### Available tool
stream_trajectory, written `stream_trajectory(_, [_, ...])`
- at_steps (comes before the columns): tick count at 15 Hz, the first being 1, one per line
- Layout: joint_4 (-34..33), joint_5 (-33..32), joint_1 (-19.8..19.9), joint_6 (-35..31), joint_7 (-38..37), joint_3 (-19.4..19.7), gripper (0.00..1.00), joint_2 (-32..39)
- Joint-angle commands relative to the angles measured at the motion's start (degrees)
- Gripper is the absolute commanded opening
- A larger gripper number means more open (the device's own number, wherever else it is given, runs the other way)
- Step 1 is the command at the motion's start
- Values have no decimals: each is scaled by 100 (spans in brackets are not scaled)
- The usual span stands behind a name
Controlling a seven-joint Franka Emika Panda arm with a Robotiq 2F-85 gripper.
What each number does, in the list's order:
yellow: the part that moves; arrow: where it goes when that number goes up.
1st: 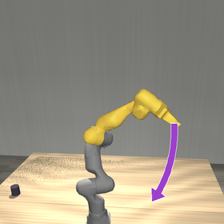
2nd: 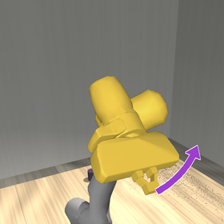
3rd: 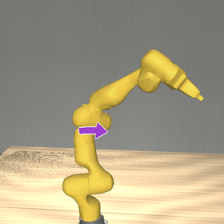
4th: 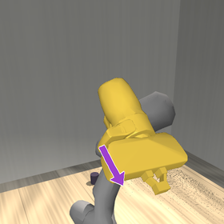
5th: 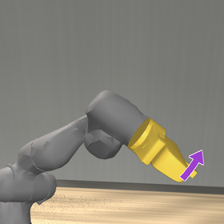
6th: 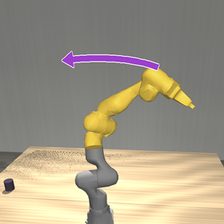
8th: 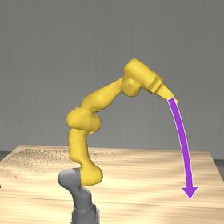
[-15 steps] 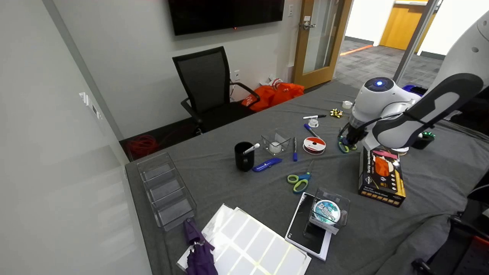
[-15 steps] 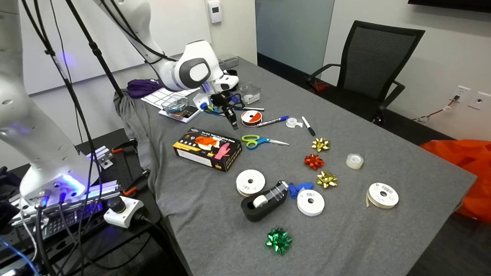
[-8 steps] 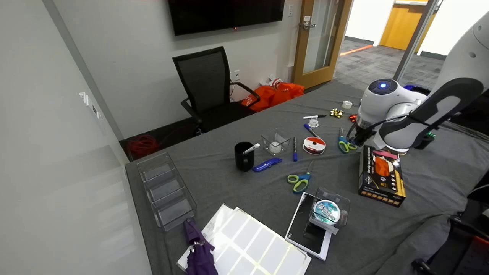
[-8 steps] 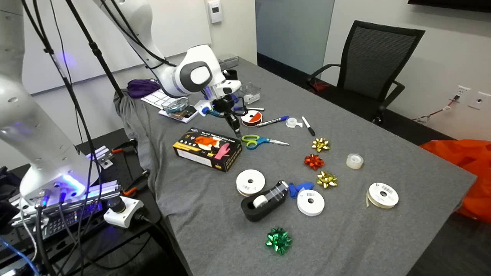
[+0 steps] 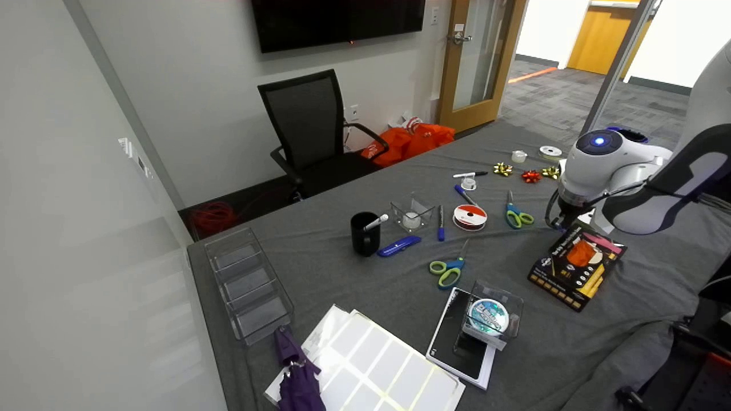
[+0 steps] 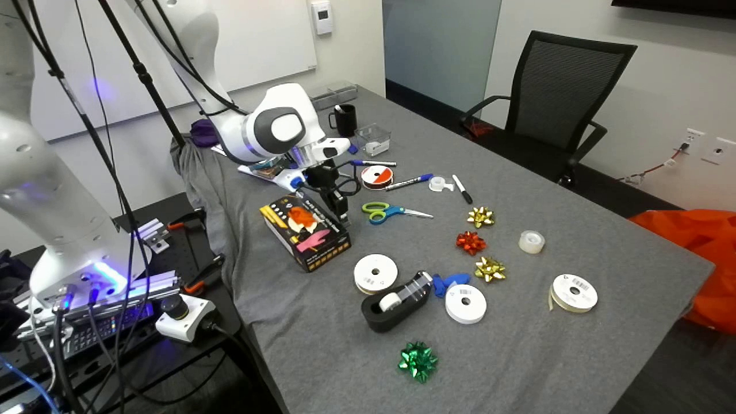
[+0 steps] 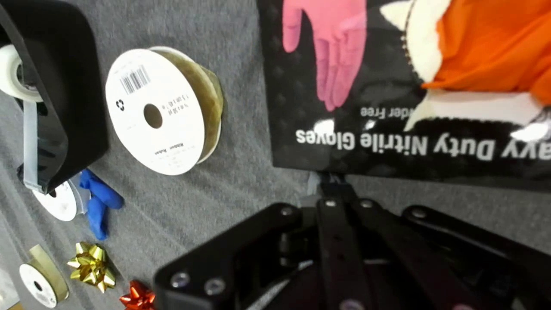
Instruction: Pick up the second clear container from the left and move it forwards then push the black box to the right.
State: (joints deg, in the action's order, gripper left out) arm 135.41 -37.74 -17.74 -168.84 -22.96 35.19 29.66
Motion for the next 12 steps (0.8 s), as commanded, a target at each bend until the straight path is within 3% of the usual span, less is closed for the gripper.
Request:
stream_trajectory(1, [484, -119, -83, 22, 210, 69, 0, -404])
stream_trajectory(6, [772, 347, 146, 142, 299, -590, 0, -913])
stream_trajectory(12, [1086, 1450, 495, 329, 639, -1670, 0, -1583])
